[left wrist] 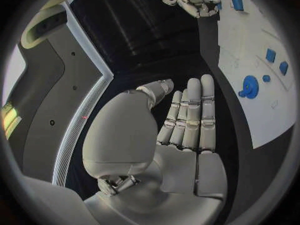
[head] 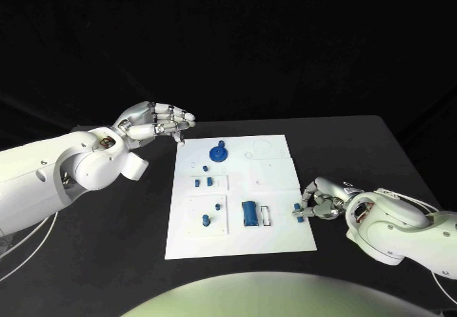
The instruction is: Assemble the parts on the task board
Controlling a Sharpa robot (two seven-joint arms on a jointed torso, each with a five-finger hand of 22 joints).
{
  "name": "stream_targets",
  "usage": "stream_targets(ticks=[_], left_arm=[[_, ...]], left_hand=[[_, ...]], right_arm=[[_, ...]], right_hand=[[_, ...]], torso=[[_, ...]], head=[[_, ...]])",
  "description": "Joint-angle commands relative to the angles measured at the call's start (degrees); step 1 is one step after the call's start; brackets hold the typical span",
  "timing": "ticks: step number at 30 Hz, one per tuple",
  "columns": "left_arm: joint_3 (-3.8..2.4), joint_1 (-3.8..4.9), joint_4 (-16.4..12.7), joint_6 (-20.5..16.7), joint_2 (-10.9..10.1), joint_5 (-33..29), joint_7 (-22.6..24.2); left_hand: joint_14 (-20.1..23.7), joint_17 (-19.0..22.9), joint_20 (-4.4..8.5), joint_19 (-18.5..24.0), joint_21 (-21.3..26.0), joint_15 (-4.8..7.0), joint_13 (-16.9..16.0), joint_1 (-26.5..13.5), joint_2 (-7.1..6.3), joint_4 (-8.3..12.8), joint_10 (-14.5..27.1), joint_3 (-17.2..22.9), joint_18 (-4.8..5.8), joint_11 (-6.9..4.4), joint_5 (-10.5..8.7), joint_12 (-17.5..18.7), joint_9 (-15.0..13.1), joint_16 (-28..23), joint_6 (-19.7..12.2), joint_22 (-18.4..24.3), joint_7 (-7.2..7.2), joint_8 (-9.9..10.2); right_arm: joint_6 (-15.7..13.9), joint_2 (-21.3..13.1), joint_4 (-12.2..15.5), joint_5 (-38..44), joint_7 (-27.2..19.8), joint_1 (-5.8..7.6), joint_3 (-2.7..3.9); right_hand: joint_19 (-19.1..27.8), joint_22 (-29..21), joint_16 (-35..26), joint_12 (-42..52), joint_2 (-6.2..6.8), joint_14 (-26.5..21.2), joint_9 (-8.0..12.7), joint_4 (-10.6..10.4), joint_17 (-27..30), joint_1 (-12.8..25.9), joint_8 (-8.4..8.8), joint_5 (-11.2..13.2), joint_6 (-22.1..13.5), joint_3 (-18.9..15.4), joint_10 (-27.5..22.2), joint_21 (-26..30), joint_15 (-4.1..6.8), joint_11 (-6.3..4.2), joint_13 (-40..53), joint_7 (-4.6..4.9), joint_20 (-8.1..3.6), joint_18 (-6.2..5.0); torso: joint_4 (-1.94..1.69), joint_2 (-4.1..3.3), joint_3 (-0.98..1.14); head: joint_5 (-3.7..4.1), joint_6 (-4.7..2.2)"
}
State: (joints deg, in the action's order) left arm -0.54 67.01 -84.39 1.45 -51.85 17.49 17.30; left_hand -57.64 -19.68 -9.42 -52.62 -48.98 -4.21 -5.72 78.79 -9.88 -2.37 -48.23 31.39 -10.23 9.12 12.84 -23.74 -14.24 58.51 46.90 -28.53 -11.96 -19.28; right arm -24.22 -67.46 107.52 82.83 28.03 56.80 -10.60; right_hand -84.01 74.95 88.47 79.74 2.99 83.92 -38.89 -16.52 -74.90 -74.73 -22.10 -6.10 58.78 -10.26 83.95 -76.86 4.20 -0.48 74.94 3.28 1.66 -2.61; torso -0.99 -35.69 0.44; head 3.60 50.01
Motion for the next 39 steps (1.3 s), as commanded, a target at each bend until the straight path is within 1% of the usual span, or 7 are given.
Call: stream_targets(ticks=[1, 6, 13, 28, 37, 38, 39], left_arm=[[-0.03, 0.02, -0.1, 0.8, 0.0, 0.1, 0.7], [-0.03, 0.02, -0.2, 0.8, 0.0, 0.1, 0.7], [-0.03, 0.02, -0.2, 0.7, -0.2, 0.1, 0.6], [-0.03, 0.02, -0.3, 0.6, -0.3, 0.1, 0.5], [-0.03, 0.02, -0.2, 0.6, -0.1, -0.3, 0.4], [-0.03, 0.02, -0.2, 0.6, -0.1, -0.4, 0.4], [-0.03, 0.02, -0.2, 0.6, -0.1, -0.4, 0.3]], left_hand=[[0.4, 0.0, 0.02, 0.6, 0.2, -0.12, 0.0, -0.1, 0.19, 0.0, 0.5, 0.1, -0.28, -0.04, 0.14, -0.3, 0.1, 0.2, -0.4, 0.0, -0.64, -0.3], [0.4, 0.0, 0.02, 0.6, 0.2, -0.12, 0.0, -0.1, 0.19, 0.0, 0.5, 0.1, -0.28, -0.04, 0.14, -0.3, 0.1, 0.2, -0.4, 0.0, -0.64, -0.3], [0.6, 0.0, -0.02, 0.8, 0.2, -0.16, 0.0, -0.1, 0.23, 0.1, 0.7, 0.2, -0.28, 0.00, 0.16, -0.5, 0.1, 0.3, -0.4, 0.0, -0.67, -0.5], [0.6, 0.0, -0.02, 0.8, 0.2, -0.16, 0.0, -0.1, 0.23, 0.1, 0.7, 0.2, -0.28, 0.00, 0.16, -0.5, 0.1, 0.3, -0.4, 0.0, -0.67, -0.5], [0.7, 0.0, -0.03, 0.8, 0.1, -0.17, 0.1, -0.1, 0.26, 0.1, 0.7, 0.2, -0.28, 0.01, 0.16, -0.6, 0.1, 0.3, -0.4, 0.0, -0.69, -0.6], [0.7, 0.0, -0.03, 0.8, 0.1, -0.17, 0.1, -0.1, 0.26, 0.1, 0.7, 0.2, -0.28, 0.01, 0.16, -0.6, 0.1, 0.3, -0.4, 0.0, -0.69, -0.6], [0.7, 0.0, -0.03, 0.8, 0.1, -0.17, 0.1, -0.1, 0.26, 0.1, 0.7, 0.2, -0.28, 0.01, 0.16, -0.6, 0.1, 0.3, -0.4, 0.0, -0.69, -0.6]], right_arm=[[2.8, 0.4, -0.1, 0.9, 0.8, -0.71, -0.34], [3.4, 0.9, -0.1, 1.5, 1.0, -1.30, -0.34], [5.0, 1.3, 0.2, 3.4, 1.6, -1.60, -0.34], [2.5, 1.6, 1.5, 2.4, 2.3, -1.69, -0.31], [-2.1, 1.8, 4.1, -6.8, -1.0, 0.07, -0.18], [-2.2, 1.8, 4.2, -7.2, -1.1, 0.14, -0.18], [-2.6, 2.0, 4.4, -8.1, -1.5, 0.28, -0.17]], right_hand=[[-2.7, 11.6, -0.2, -0.1, -0.26, 5.1, 0.1, 0.1, -10.3, -1.0, 0.45, 0.2, 0.3, -0.3, 2.0, -0.1, 0.26, -0.45, 8.7, 0.01, 0.14, 0.10], [-2.7, 11.7, -0.3, -0.2, -2.66, 5.1, 0.0, 1.2, -10.4, -8.5, 1.39, -0.2, 0.4, 2.2, 2.0, -0.1, 0.63, -0.86, 8.7, -0.42, -0.18, 0.11], [-2.8, 11.8, -0.3, -0.5, -1.03, 5.1, 0.8, 0.5, -10.6, -14.8, 2.85, -0.2, 2.0, 9.0, 1.9, -0.2, 1.02, -1.31, 8.7, -0.89, -0.61, 0.17], [-3.1, 12.0, -0.2, -0.5, -1.46, 5.2, 1.1, 0.0, -10.8, -15.0, 3.69, -0.4, 2.2, 13.4, 2.0, -1.1, 1.16, -1.47, 8.8, -1.04, -0.77, 0.34], [-3.2, 12.1, -0.1, -0.4, 0.29, 5.2, -0.1, 0.1, -11.1, -10.7, 3.90, -0.3, 1.5, 23.0, 2.2, -1.4, 1.06, -1.28, 9.0, -0.87, -0.73, 0.42], [-3.2, 12.1, -0.1, -0.3, 2.69, 5.3, -1.2, 0.4, -11.1, -8.4, 3.56, -0.2, 1.3, 28.8, 2.2, -1.4, 1.01, -1.23, 9.1, -0.78, -0.66, 0.43], [-3.2, 12.1, -0.1, -0.3, 2.69, 5.3, -1.2, 0.4, -11.1, -8.4, 3.56, -0.2, 1.3, 28.8, 2.2, -1.4, 1.01, -1.23, 9.1, -0.78, -0.66, 0.43]], torso=[[0.05, -0.05, 0.02], [0.00, 0.00, 0.04], [0.08, 0.02, -0.01], [-0.06, 0.03, 0.05], [-0.02, 0.02, 0.01], [-0.02, 0.02, 0.01], [-0.04, 0.01, 0.01]], head=[[-0.04, -0.01], [-0.06, -0.01], [0.08, -0.01], [-0.01, -0.01], [-0.28, -0.01], [-0.33, -0.01], [-0.33, -0.01]])
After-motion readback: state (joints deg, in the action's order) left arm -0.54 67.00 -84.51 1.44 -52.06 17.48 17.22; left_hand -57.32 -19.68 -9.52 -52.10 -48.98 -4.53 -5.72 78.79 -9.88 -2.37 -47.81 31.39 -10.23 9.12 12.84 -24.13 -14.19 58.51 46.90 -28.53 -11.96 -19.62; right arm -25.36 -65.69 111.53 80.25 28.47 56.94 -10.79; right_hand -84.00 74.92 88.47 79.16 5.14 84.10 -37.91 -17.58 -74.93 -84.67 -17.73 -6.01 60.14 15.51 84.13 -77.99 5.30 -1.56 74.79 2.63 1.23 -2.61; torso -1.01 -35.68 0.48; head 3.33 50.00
